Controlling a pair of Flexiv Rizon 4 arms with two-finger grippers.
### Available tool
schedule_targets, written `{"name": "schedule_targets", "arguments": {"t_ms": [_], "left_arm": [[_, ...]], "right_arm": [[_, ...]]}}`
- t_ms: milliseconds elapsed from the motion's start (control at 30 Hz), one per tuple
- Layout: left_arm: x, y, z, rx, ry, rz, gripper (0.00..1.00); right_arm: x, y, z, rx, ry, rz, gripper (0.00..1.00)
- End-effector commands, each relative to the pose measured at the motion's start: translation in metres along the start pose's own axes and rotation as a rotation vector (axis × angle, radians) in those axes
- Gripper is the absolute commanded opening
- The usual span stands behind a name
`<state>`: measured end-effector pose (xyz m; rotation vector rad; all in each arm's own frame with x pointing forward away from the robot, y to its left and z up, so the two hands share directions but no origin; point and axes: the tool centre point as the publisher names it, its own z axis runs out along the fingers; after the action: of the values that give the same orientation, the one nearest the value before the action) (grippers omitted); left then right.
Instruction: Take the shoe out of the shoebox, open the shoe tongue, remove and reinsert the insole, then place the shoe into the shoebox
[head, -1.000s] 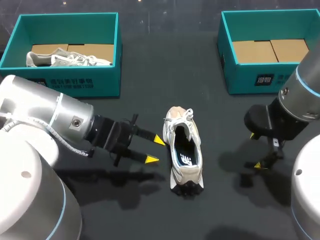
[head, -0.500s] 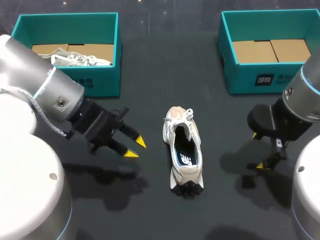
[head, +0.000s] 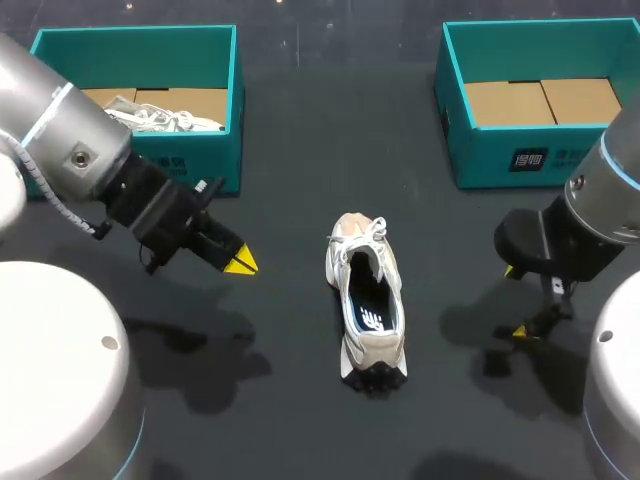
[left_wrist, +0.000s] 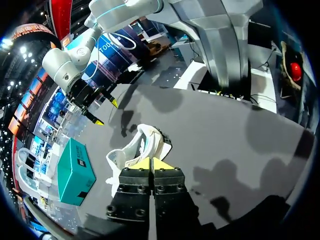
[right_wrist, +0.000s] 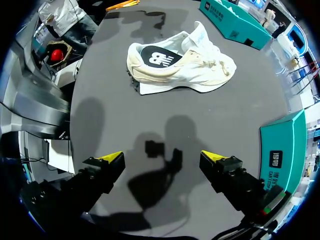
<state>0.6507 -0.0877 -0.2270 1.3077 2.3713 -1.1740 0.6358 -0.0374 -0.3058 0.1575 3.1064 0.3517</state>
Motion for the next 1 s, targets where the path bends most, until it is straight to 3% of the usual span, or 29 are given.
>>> {"name": "schedule_targets", "arguments": {"t_ms": [33,367,500,700,1000], "left_arm": [[0.0,-0.005,-0.001,-0.007,0.049,0.073,0.0],[-0.017,-0.024,0.011,0.069,0.279,0.291,0.0],[-0.026,-0.039,0.016,0.014,0.31,0.445,0.0],[-0.026,-0.039,0.016,0.014,0.31,0.445,0.0],[-0.048,-0.033,0.059,-0.017,0.42,0.507,0.0]], "right_arm": [[0.002,-0.001,-0.001,0.0,-0.003,0.0,1.0],[0.002,-0.001,-0.001,0.0,-0.003,0.0,1.0],[0.002,-0.001,-0.001,0.0,-0.003,0.0,1.0],[0.002,-0.001,-0.001,0.0,-0.003,0.0,1.0],[0.002,-0.001,-0.001,0.0,-0.003,0.0,1.0]]}}
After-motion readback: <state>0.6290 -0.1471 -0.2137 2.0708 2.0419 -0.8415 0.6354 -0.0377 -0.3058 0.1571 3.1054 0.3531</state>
